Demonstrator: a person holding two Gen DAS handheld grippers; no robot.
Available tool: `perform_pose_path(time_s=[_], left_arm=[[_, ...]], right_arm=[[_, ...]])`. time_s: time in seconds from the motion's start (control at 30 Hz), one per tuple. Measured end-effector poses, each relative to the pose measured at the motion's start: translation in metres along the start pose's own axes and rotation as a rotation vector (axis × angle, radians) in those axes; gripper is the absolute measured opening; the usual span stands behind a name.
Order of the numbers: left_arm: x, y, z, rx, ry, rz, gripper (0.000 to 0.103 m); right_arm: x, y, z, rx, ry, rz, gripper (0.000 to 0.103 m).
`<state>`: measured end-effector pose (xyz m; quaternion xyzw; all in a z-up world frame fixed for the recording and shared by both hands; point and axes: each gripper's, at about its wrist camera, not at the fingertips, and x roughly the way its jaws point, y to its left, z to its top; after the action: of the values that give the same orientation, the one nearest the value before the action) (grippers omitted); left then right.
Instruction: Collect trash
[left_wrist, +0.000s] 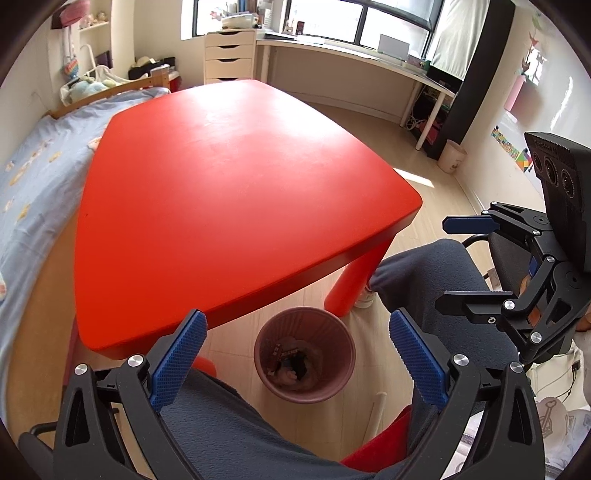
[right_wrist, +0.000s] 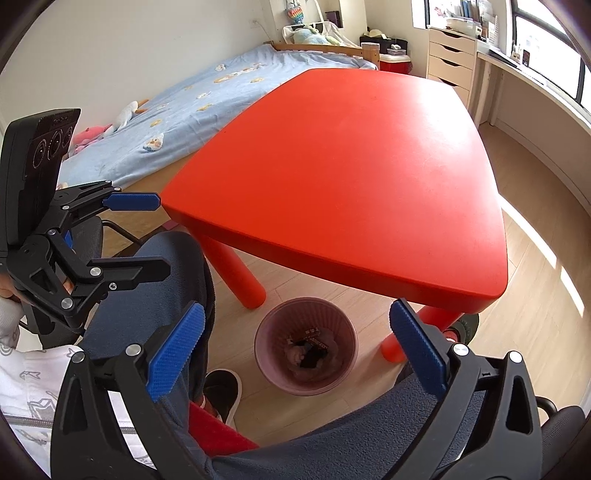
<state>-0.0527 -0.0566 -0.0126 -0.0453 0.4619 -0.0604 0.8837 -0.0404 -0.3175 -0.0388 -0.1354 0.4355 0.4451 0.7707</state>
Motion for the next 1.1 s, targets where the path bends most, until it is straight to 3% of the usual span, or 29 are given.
perform_pose_path(time_s=[0.43,0.77,1.1], left_arm=[[-0.001,0.006,0.004,-0.021,0.009,0.021,0.095],[-0.014,0.019,0.023,-0.037,-0.049,0.096,0.095],[-0.027,0.039,0.047,-0.081,-0.121,0.097,0.097]], right_arm=[[-0.008,0.001,0.009,0.010,-0.027,-0.006,0.100],[-0.018,-0.008,0.032,0.026,-0.078,-0.044,0.100],[-0.029,-0.021,0.065,0.046,-0.142,-0.127,0.100]])
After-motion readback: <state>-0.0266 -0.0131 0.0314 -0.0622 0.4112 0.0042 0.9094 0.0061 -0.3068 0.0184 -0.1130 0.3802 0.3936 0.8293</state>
